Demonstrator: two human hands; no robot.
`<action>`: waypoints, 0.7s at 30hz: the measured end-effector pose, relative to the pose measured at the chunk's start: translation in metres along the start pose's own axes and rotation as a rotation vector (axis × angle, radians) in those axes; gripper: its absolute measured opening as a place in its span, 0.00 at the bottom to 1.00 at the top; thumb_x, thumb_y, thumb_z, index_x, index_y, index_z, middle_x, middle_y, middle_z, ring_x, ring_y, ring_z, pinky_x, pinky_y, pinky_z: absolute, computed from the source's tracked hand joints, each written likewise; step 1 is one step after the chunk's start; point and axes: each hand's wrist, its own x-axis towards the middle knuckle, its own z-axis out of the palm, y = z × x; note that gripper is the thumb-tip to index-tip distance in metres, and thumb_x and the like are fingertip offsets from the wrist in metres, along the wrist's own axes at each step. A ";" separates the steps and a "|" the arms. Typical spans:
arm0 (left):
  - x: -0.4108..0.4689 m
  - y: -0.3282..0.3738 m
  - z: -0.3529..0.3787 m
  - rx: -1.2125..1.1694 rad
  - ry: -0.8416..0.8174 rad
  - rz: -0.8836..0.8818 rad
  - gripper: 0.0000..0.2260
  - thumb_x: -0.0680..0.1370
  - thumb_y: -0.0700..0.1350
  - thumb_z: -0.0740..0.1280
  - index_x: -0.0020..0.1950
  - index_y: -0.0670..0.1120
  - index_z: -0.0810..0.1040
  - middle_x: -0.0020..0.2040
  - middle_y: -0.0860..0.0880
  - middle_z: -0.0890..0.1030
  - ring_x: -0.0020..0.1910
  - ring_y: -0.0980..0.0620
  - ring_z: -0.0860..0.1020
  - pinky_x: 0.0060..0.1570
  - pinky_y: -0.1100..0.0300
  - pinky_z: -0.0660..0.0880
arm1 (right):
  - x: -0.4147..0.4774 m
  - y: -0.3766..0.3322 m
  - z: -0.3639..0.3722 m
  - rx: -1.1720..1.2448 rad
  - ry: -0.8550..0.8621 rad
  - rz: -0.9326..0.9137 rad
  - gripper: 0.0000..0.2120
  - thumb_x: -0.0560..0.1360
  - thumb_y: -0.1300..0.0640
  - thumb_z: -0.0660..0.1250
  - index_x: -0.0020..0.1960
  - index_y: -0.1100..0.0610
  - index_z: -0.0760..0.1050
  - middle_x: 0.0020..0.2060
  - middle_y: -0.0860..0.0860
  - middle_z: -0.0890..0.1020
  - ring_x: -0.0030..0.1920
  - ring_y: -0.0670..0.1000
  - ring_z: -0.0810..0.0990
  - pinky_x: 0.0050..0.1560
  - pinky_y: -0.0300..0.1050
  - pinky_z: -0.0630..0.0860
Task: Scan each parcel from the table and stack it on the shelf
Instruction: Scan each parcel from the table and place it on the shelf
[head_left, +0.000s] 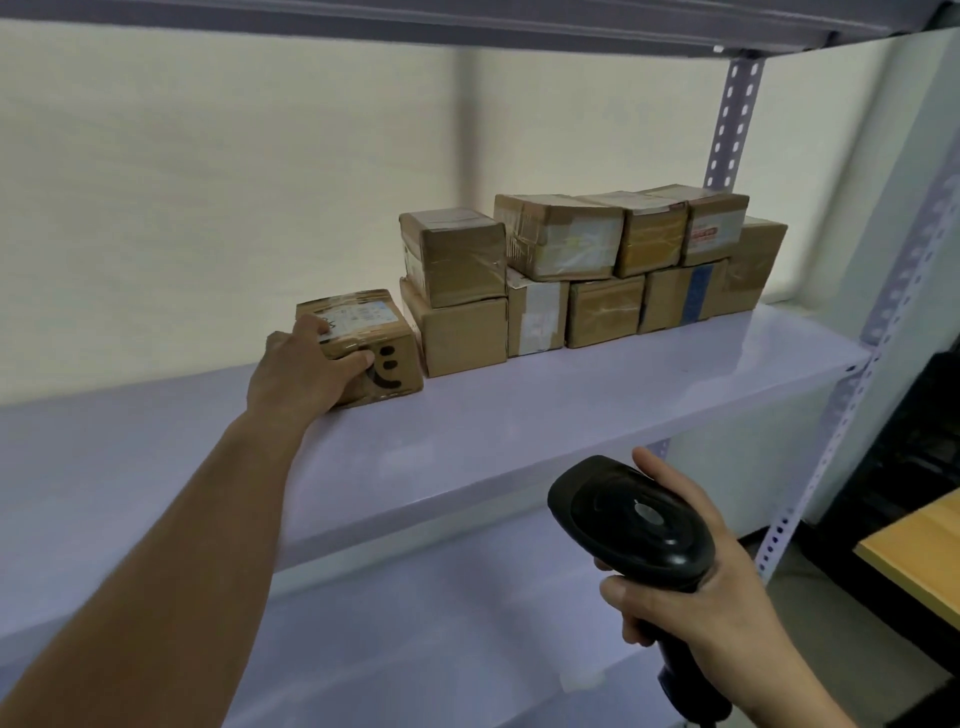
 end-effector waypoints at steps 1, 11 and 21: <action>0.006 0.001 0.002 0.005 -0.003 -0.003 0.29 0.75 0.57 0.69 0.71 0.48 0.65 0.66 0.40 0.68 0.62 0.39 0.71 0.58 0.49 0.69 | 0.001 0.000 0.000 0.004 0.009 0.001 0.46 0.64 0.78 0.73 0.57 0.28 0.74 0.51 0.58 0.82 0.27 0.62 0.78 0.30 0.48 0.78; 0.021 0.002 0.013 -0.011 -0.005 0.020 0.29 0.75 0.56 0.69 0.72 0.47 0.65 0.68 0.40 0.68 0.65 0.38 0.70 0.61 0.47 0.68 | -0.006 0.004 -0.014 0.017 0.055 0.005 0.46 0.63 0.78 0.73 0.58 0.28 0.75 0.52 0.57 0.81 0.27 0.63 0.77 0.30 0.49 0.78; -0.015 0.023 0.013 -0.201 0.268 0.093 0.37 0.75 0.58 0.68 0.77 0.48 0.55 0.76 0.45 0.59 0.74 0.44 0.61 0.67 0.44 0.64 | -0.032 -0.001 -0.050 -0.004 0.081 -0.055 0.45 0.64 0.77 0.74 0.60 0.29 0.74 0.51 0.55 0.82 0.30 0.62 0.78 0.31 0.51 0.78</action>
